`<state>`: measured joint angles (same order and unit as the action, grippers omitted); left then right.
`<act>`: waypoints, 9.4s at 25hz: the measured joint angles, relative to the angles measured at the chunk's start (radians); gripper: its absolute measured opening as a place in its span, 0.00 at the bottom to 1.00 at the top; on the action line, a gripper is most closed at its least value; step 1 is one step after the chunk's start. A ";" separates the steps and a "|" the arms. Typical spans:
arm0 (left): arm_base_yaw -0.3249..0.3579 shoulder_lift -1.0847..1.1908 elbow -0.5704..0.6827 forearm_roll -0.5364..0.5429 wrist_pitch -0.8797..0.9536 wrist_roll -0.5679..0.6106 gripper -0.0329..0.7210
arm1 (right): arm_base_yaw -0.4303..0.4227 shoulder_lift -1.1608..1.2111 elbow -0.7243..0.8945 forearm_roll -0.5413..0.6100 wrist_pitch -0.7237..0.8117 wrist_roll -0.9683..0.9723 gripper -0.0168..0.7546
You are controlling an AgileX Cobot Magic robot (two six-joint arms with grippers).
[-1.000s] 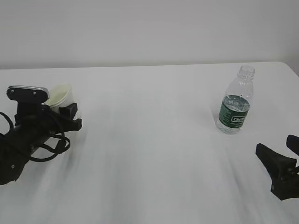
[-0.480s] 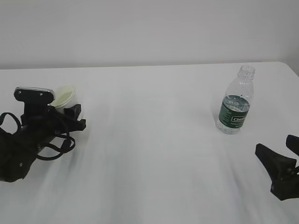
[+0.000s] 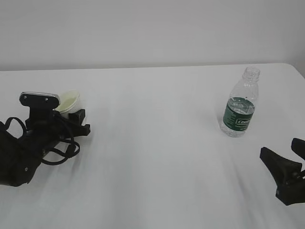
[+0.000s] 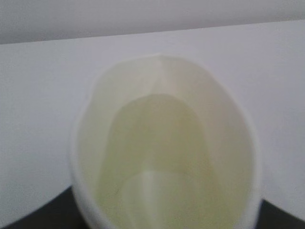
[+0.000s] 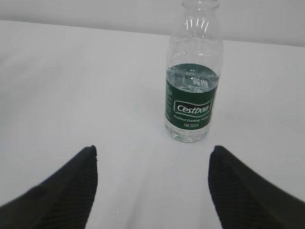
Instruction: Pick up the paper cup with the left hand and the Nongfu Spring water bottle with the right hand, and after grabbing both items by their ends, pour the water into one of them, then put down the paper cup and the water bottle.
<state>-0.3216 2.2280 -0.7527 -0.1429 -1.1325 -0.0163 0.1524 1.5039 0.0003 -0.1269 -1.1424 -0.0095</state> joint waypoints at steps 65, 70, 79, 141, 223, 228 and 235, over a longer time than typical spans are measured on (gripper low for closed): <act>0.000 -0.301 0.360 0.114 -0.012 0.000 0.81 | 0.000 0.057 0.000 0.011 0.000 0.023 0.71; 0.000 -0.389 0.418 0.114 -0.012 0.000 0.81 | 0.000 0.057 -0.006 0.025 0.000 0.023 0.71; 0.000 -0.497 0.423 0.151 -0.012 0.000 0.78 | 0.000 0.060 -0.135 0.030 0.000 0.023 0.71; 0.000 -1.580 0.284 0.242 0.992 -0.058 0.72 | 0.000 -0.783 -0.359 -0.008 0.885 0.064 0.71; 0.000 -2.223 0.171 0.143 2.270 -0.060 0.63 | 0.000 -1.520 -0.509 0.068 2.301 0.064 0.65; 0.000 -2.223 0.192 0.135 2.283 -0.060 0.63 | 0.000 -1.520 -0.509 0.054 2.312 0.064 0.65; 0.000 -2.223 0.192 0.137 2.286 -0.060 0.63 | 0.000 -1.520 -0.509 0.050 2.315 0.064 0.65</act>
<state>-0.3216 0.0045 -0.5605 -0.0057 1.1532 -0.0758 0.1524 -0.0165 -0.5087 -0.0773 1.1729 0.0545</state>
